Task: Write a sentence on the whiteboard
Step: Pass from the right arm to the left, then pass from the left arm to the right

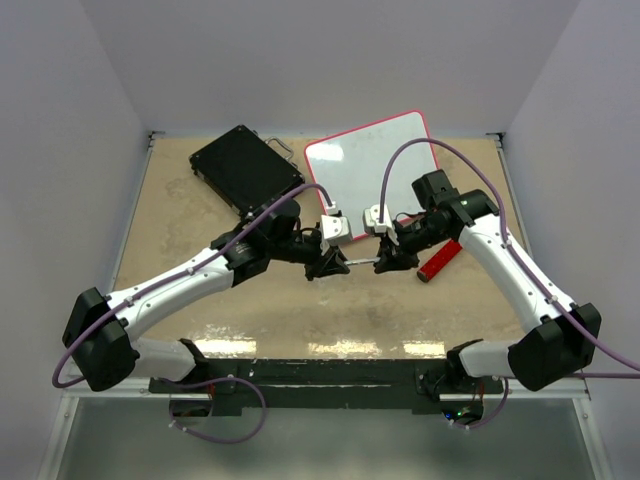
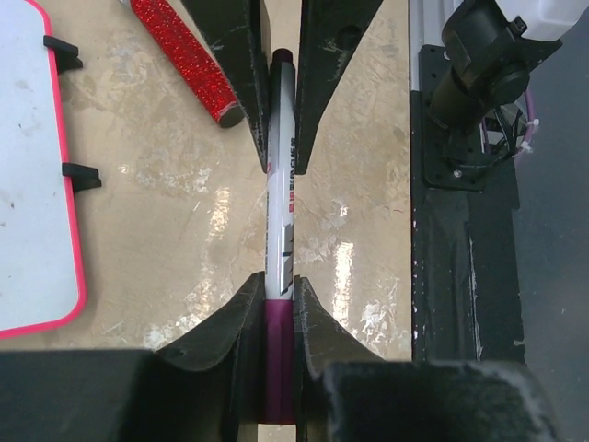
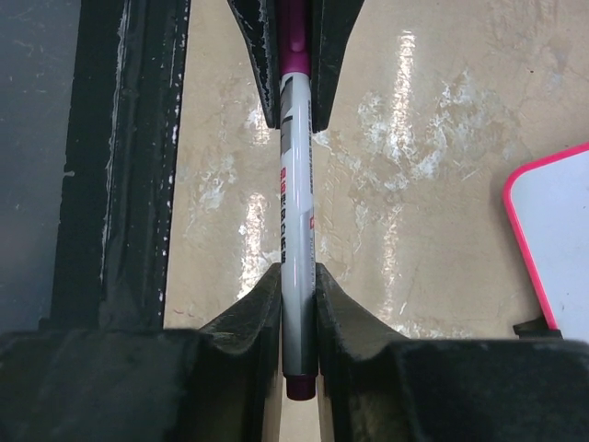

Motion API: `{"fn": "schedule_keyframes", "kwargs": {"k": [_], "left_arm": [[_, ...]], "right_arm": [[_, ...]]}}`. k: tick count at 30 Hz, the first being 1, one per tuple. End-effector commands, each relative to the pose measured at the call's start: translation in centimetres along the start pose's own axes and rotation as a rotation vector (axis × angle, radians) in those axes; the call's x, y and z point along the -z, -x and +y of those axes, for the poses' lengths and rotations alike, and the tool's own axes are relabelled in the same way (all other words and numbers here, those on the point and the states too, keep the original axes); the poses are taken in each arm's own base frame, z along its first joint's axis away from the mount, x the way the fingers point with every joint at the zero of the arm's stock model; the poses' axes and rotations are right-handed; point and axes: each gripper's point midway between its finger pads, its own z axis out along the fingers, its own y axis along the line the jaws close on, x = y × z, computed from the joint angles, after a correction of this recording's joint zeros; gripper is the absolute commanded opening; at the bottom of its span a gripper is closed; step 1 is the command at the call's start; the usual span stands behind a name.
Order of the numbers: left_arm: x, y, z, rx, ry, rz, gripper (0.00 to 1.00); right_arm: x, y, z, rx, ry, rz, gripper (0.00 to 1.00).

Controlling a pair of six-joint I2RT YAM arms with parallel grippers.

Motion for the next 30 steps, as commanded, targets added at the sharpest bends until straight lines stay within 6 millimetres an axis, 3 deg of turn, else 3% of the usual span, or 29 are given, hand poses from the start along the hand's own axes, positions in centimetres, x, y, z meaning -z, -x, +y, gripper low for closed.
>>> {"fn": "schedule_keyframes", "kwargs": {"k": [1, 2, 4, 5, 6, 7, 8, 9, 11, 12, 14, 16, 20, 26, 30], "left_arm": [[1.1, 2.6, -0.5, -0.015, 0.016, -0.085, 0.0], [1.2, 1.9, -0.2, 0.002, 0.043, -0.079, 0.0], [2.1, 3.0, -0.1, 0.032, 0.095, -0.146, 0.0], [2.2, 2.0, -0.1, 0.06, 0.115, -0.158, 0.0], [3.3, 4.0, -0.4, 0.031, 0.128, -0.252, 0.0], [3.6, 4.2, -1.0, 0.073, 0.123, -0.293, 0.0], [3.6, 2.7, -1.1, 0.108, 0.131, -0.3, 0.0], [4.7, 4.6, -1.6, 0.079, 0.135, -0.397, 0.0], [5.0, 3.6, -1.7, 0.147, 0.154, -0.438, 0.0], [5.9, 5.0, -2.1, 0.149, 0.153, -0.516, 0.0], [6.4, 4.7, -1.6, 0.177, 0.191, -0.562, 0.0], [7.1, 6.1, -1.8, 0.171, 0.185, -0.643, 0.0], [7.5, 8.0, -1.5, 0.187, 0.177, -0.75, 0.0], [6.3, 10.6, -1.3, 0.178, 0.139, -0.828, 0.0], [4.3, 10.8, -1.4, 0.179, 0.115, -0.812, 0.0]], "right_arm": [[0.1, 1.0, 0.4, -0.005, 0.016, -0.028, 0.53], [0.2, 1.2, 0.8, -0.014, 0.028, -0.04, 0.63], [0.9, 2.5, 1.0, -0.009, 0.015, -0.078, 0.8], [1.5, 3.2, 1.1, -0.001, 0.007, -0.093, 0.85], [2.0, 4.0, 1.2, 0.011, 0.007, -0.124, 0.89], [2.5, 4.7, 1.1, 0.015, -0.003, -0.144, 0.91], [3.7, 5.6, 0.7, 0.019, -0.032, -0.168, 0.92], [4.3, 6.6, 0.8, 0.025, -0.024, -0.211, 0.94], [5.5, 7.9, 0.2, 0.017, -0.042, -0.261, 0.94], [5.6, 8.3, 0.2, 0.016, -0.034, -0.283, 0.94], [5.7, 9.2, 0.8, 0.01, 0.012, -0.358, 0.94], [5.5, 10.2, 1.9, 0.007, 0.089, -0.467, 0.96], [4.2, 9.4, 3.1, -0.043, 0.18, -0.565, 0.98], [4.4, 10.3, 2.6, -0.107, 0.236, -0.628, 0.98], [4.6, 10.9, 2.3, -0.144, 0.267, -0.657, 0.96]]}}
